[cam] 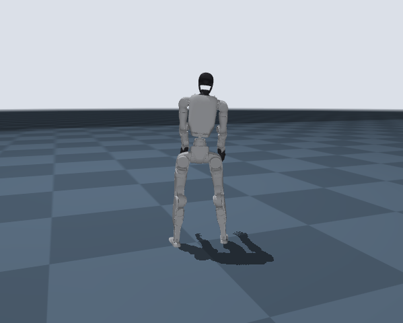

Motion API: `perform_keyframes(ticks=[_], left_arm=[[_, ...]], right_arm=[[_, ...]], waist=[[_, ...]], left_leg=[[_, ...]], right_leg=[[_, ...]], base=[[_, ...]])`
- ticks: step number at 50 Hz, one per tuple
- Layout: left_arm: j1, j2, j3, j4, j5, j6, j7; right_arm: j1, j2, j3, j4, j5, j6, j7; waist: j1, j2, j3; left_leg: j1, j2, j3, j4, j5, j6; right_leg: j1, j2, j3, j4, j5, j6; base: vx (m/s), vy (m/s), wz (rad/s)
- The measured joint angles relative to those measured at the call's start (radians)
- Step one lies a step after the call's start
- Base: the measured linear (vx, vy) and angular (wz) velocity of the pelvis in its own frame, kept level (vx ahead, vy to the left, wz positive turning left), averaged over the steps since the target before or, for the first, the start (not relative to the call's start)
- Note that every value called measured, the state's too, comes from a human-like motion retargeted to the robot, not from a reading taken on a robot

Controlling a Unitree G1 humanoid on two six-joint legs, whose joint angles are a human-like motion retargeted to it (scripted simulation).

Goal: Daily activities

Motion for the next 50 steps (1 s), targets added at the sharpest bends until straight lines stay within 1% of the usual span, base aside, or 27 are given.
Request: perform_keyframes(ticks=[10,21,30,35,42,50], left_arm=[[-0.076,-0.018,0.038,0.058,-0.134,-0.052,0.005],[-0.094,-0.014,0.027,0.033,-0.180,-0.087,0.010],[-0.075,-0.002,-0.018,-0.049,-0.119,-0.103,0.040],[-0.051,0.001,-0.058,-0.120,-0.066,-0.105,0.069],[0.007,0.005,-0.123,-0.236,-0.008,-0.107,0.103],[0.076,0.037,-0.211,-0.376,0.067,-0.116,0.132]], right_arm=[[-0.085,-0.007,-0.020,0.096,0.104,-0.025,0.003],[-0.105,-0.008,-0.031,0.074,0.187,-0.074,-0.014],[-0.086,0.004,-0.020,0.004,0.200,-0.118,-0.048],[-0.049,0.038,-0.006,-0.051,0.213,-0.139,-0.069],[0.032,0.112,0.038,-0.150,0.227,-0.168,-0.094],[0.104,0.150,0.107,-0.285,0.218,-0.208,-0.119]], waist=[[0.006,0.002,0.054],[0.011,-0.004,0.092],[0.018,-0.017,0.118],[0.025,-0.028,0.132],[0.037,-0.053,0.143],[0.056,-0.081,0.145]], left_leg=[[0.001,-0.007,0.011,-0.006,0.002,0.002],[0.003,-0.011,0.013,-0.011,0.013,0.008],[0.002,-0.008,0.012,-0.004,0.017,0.011],[-0.001,-0.006,0.009,0.003,0.018,0.015],[-0.007,-0.005,0.003,0.008,0.024,0.021],[-0.013,-0.005,0.000,0.008,0.028,0.026]], right_leg=[[-0.001,-0.004,0.009,-0.018,0.013,0.011],[0.003,-0.007,0.008,-0.030,0.022,0.019],[0.005,-0.007,-0.002,-0.028,0.023,0.024],[0.005,-0.006,-0.007,-0.023,0.022,0.025],[0.002,-0.007,-0.015,-0.018,0.021,0.026],[0.000,-0.006,-0.021,-0.021,0.024,0.025]], base=[[0.00,0.00,0.00],[0.00,0.00,0.00],[0.00,0.00,0.00],[0.00,0.00,0.00],[0.00,0.00,0.00],[0.00,0.00,0.00]])
